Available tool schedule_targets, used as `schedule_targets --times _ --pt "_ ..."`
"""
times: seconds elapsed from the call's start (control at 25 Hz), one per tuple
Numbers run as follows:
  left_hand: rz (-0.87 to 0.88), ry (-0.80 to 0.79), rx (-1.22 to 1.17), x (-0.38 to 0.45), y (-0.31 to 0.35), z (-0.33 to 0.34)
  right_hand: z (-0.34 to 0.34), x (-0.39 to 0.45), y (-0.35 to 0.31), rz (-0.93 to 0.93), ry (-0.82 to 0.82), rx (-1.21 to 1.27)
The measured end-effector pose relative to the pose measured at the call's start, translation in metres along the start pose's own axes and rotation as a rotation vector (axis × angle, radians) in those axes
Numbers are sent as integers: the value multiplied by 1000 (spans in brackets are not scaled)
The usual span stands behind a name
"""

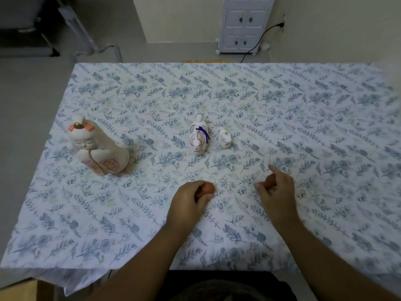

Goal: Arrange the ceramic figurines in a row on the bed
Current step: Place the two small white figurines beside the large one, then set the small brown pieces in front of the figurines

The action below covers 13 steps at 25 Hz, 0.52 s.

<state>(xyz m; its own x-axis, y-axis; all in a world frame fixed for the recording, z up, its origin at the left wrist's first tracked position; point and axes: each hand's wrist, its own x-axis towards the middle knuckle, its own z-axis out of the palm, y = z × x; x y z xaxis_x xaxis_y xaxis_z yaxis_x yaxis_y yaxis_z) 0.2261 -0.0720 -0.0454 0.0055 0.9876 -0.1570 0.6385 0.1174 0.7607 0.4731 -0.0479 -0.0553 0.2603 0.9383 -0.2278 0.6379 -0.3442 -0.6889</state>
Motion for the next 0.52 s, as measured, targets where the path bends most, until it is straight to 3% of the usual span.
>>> schedule_targets --times 0.2,0.4,0.52 --pt "-172 -73 -261 2 -2 -8 24 -2 -31 -91 -121 87" --pt "-144 41 -226 12 3 -7 37 -2 -50 -242 -222 131" --pt "-223 102 -359 17 8 -1 41 4 -51 -387 -217 107"
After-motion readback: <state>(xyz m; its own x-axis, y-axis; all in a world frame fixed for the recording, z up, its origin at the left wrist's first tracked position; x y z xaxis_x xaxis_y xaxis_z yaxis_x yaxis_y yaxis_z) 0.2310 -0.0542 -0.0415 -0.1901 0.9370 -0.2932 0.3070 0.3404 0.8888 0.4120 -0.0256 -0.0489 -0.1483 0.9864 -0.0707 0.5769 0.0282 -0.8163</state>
